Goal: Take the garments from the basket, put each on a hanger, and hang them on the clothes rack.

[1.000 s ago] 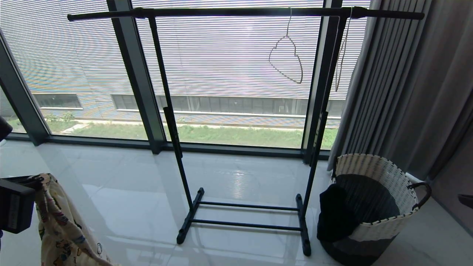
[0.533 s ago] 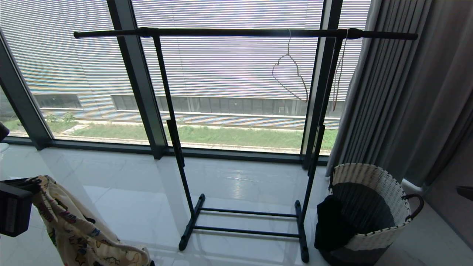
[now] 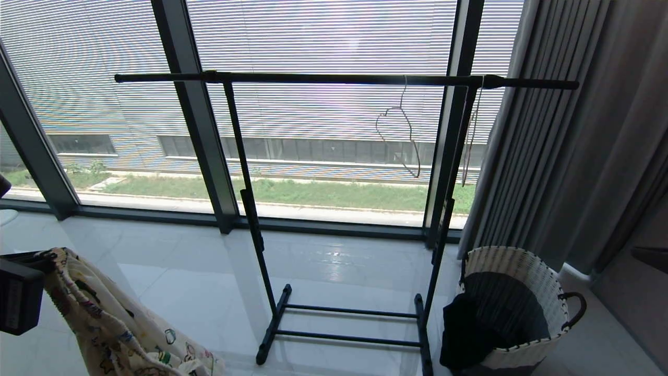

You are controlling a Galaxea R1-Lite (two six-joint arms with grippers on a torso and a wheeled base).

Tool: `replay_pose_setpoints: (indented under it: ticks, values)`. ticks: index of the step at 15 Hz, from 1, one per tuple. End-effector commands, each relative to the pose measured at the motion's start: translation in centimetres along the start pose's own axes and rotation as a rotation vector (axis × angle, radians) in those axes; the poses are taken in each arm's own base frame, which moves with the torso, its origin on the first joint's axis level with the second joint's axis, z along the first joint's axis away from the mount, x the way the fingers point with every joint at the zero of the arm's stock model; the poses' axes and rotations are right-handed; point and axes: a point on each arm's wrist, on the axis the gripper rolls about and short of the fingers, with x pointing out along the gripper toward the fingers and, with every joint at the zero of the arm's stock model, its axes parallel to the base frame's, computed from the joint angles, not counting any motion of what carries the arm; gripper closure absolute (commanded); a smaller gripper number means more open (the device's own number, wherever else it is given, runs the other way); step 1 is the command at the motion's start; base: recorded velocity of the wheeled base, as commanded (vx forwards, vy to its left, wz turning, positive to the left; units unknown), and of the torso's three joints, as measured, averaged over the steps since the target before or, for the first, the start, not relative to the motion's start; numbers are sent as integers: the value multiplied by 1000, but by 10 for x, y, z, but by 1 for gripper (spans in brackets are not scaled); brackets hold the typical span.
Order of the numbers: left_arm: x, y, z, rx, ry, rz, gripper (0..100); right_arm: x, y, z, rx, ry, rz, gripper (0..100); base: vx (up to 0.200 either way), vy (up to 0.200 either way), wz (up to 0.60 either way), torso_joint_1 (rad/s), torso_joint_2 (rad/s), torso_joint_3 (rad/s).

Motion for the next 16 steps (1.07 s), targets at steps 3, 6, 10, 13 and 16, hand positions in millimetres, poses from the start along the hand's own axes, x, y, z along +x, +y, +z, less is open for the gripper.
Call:
replay_pose_setpoints:
  ticks: [3,6,10,13,16]
  values:
    - [1,0,0,0,2,0,100,2,-1,0,3,7,-8,0,0,0,0,232,-509,-286]
    - [0,0,1,0,0,-1,100,2,-1,-1,13,10,-9,0,0,0,0,245,-525,-284]
    - [0,0,1,-1,-4,1,100,7,1,6,82,-59,89,0,0,0,0,109,-215,-115]
    - [0,0,1,-1,-5,1,100,23,3,17,139,-121,107,0,200,0,0,7,-30,-15]
    - [-1,0,2,0,-6,-2,100,32,4,22,148,-142,105,0,200,0,0,12,-4,-4]
